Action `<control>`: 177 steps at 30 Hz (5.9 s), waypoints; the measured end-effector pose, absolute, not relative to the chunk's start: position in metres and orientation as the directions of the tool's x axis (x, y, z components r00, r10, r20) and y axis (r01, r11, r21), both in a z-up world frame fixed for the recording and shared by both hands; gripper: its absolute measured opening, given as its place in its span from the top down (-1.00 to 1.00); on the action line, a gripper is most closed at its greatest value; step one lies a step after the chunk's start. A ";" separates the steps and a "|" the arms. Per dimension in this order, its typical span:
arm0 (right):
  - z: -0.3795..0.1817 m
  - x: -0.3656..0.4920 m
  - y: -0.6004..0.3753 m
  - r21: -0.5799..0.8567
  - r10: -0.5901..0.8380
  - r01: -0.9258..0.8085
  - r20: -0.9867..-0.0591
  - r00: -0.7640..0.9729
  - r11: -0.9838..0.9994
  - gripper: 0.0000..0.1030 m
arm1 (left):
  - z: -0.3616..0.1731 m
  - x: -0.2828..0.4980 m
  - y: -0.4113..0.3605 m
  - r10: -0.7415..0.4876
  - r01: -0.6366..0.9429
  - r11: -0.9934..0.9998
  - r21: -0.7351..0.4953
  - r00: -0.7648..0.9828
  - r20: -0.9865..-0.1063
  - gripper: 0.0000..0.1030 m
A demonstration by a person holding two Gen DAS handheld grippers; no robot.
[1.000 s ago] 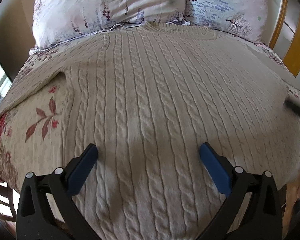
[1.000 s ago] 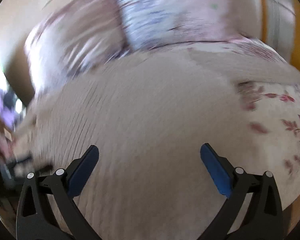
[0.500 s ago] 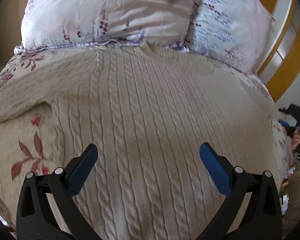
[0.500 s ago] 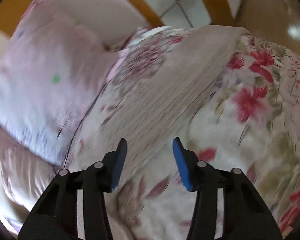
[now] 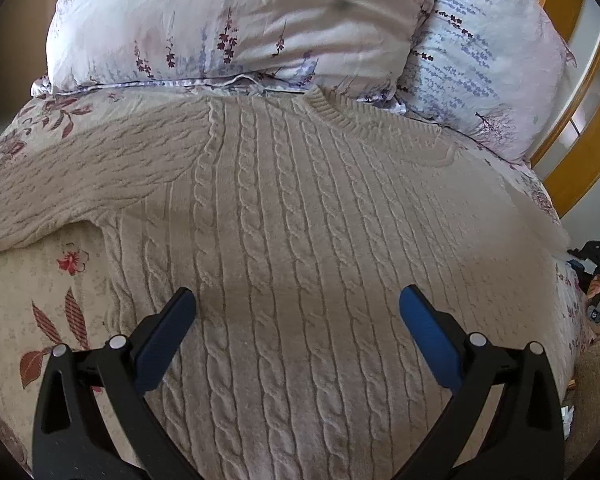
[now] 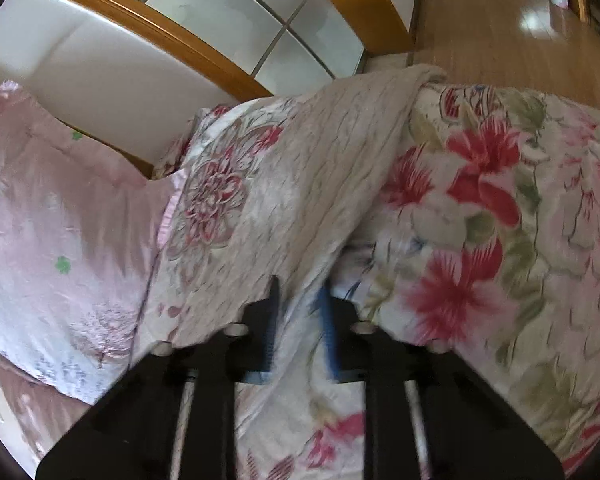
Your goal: Fold small clothes
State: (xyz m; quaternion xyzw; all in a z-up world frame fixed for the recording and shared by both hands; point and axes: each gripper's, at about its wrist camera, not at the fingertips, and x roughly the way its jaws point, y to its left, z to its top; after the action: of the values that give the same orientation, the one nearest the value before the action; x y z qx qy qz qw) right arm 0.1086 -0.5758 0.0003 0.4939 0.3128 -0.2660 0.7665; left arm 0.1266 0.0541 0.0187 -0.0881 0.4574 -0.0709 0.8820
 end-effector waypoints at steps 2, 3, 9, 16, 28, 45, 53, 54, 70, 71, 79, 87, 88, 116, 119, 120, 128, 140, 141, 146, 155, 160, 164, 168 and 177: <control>0.008 0.111 -0.570 0.574 -0.122 0.703 -0.732 0.670 0.419 0.83 | 0.019 0.127 0.056 -0.220 0.047 0.970 -0.237 0.577 -0.786 -0.97; 0.014 0.112 -0.566 0.566 -0.135 0.691 -0.722 0.679 0.448 0.84 | 0.020 0.127 0.057 -0.228 0.047 0.968 -0.247 0.582 -0.781 -0.97; 0.072 0.127 -0.510 0.521 -0.131 0.526 -0.615 0.777 0.672 0.84 | 0.023 0.130 0.066 -0.256 0.028 0.952 -0.304 0.615 -0.746 -0.97; 0.099 0.152 -0.382 0.516 0.165 0.177 -0.549 0.820 0.838 0.84 | 0.027 0.127 0.069 -0.255 0.006 0.945 -0.328 0.642 -0.723 -0.97; 0.035 0.179 -0.288 0.586 0.422 0.097 -0.680 0.600 0.804 0.47 | 0.055 0.121 0.080 -0.300 0.069 0.937 -0.344 0.663 -0.686 -0.97; 0.085 0.185 -0.291 0.299 0.003 0.261 -0.663 0.749 0.918 0.81 | 0.059 0.156 0.099 -0.446 0.085 0.858 -0.507 0.615 -0.651 -0.96; 0.070 0.198 -0.104 0.190 0.375 -0.370 -0.760 0.531 0.909 0.29 | 0.052 0.167 0.100 -0.506 0.062 0.804 -0.592 0.595 -0.625 -0.90; 0.062 0.195 -0.097 0.193 0.380 -0.381 -0.771 0.511 0.904 0.27 | 0.048 0.170 0.099 -0.524 0.054 0.790 -0.611 0.577 -0.627 -0.82; 0.003 0.141 -0.354 0.732 0.379 0.370 -0.636 0.672 0.572 0.15 | 0.000 0.216 0.068 -0.632 -0.121 0.672 -0.730 0.421 -0.651 0.08; 0.002 0.141 -0.359 0.738 0.364 0.380 -0.629 0.687 0.558 0.15 | 0.001 0.219 0.067 -0.624 -0.127 0.674 -0.728 0.430 -0.653 0.15; 0.016 0.150 -0.358 0.690 0.241 0.360 -0.612 0.753 0.628 0.80 | 0.011 0.240 0.067 -0.577 -0.096 0.716 -0.691 0.475 -0.664 0.86; 0.001 0.149 -0.353 0.639 0.221 0.417 -0.680 0.699 0.647 0.72 | 0.010 0.235 0.078 -0.476 -0.096 0.806 -0.584 0.481 -0.736 0.86; -0.002 0.146 -0.356 0.647 0.222 0.421 -0.675 0.703 0.635 0.72 | 0.006 0.234 0.078 -0.469 -0.101 0.811 -0.576 0.476 -0.744 0.86; 0.025 0.117 -0.281 0.512 0.254 0.171 -0.655 0.712 0.842 -0.28 | 0.014 0.058 0.355 -0.142 -0.531 0.485 -0.695 0.737 -0.661 0.21; 0.024 0.117 -0.280 0.512 0.261 0.162 -0.655 0.709 0.844 -0.29 | 0.013 0.060 0.369 -0.100 -0.565 0.446 -0.694 0.739 -0.666 0.28; 0.023 0.118 -0.280 0.513 0.264 0.162 -0.657 0.706 0.843 -0.30 | 0.013 0.060 0.374 -0.092 -0.573 0.429 -0.699 0.742 -0.664 0.32; 0.022 0.121 -0.274 0.501 0.268 0.145 -0.660 0.701 0.853 -0.43 | 0.004 0.057 0.399 -0.083 -0.602 0.369 -0.708 0.737 -0.671 0.83; 0.027 0.118 -0.271 0.519 0.304 0.114 -0.650 0.696 0.847 -0.43 | 0.108 0.105 0.327 -0.112 -0.357 0.637 -0.683 0.834 -0.541 0.89; 0.028 0.118 -0.271 0.518 0.306 0.109 -0.649 0.697 0.849 -0.43 | 0.116 0.112 0.312 -0.134 -0.320 0.659 -0.680 0.840 -0.526 0.89; 0.033 0.112 -0.273 0.506 0.300 0.100 -0.646 0.702 0.857 -0.43 | 0.134 0.159 0.211 -0.351 -0.088 0.727 -0.682 0.806 -0.477 0.89; 0.045 0.099 -0.287 0.466 0.257 0.109 -0.651 0.714 0.878 -0.43 | 0.078 0.203 0.043 -0.582 0.119 0.754 -0.646 0.577 -0.572 0.89; 0.057 0.104 -0.282 0.424 0.251 0.074 -0.658 0.710 0.903 -0.43 | 0.044 0.201 0.006 -0.616 0.162 0.770 -0.617 0.441 -0.653 0.37; 0.078 0.114 -0.262 0.371 0.288 -0.042 -0.640 0.712 0.927 -0.43 | 0.046 0.175 0.027 -0.651 0.203 0.743 -0.638 0.445 -0.615 0.23; 0.098 0.127 -0.214 0.271 0.363 -0.244 -0.630 0.687 0.931 -0.41 | 0.050 0.165 0.080 -0.620 0.131 0.735 -0.665 0.526 -0.582 0.23; 0.090 0.160 -0.050 -0.015 0.445 -0.623 -0.687 0.575 0.782 0.02 | 0.015 0.163 0.171 -0.512 -0.119 0.710 -0.694 0.591 -0.624 0.30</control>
State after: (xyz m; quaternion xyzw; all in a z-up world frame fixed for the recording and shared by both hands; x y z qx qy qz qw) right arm 0.1598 -0.0500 0.0900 -0.1284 0.3465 0.3041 0.8780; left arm 0.1631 0.1711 0.0153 -0.3613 0.4361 -0.1205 0.8153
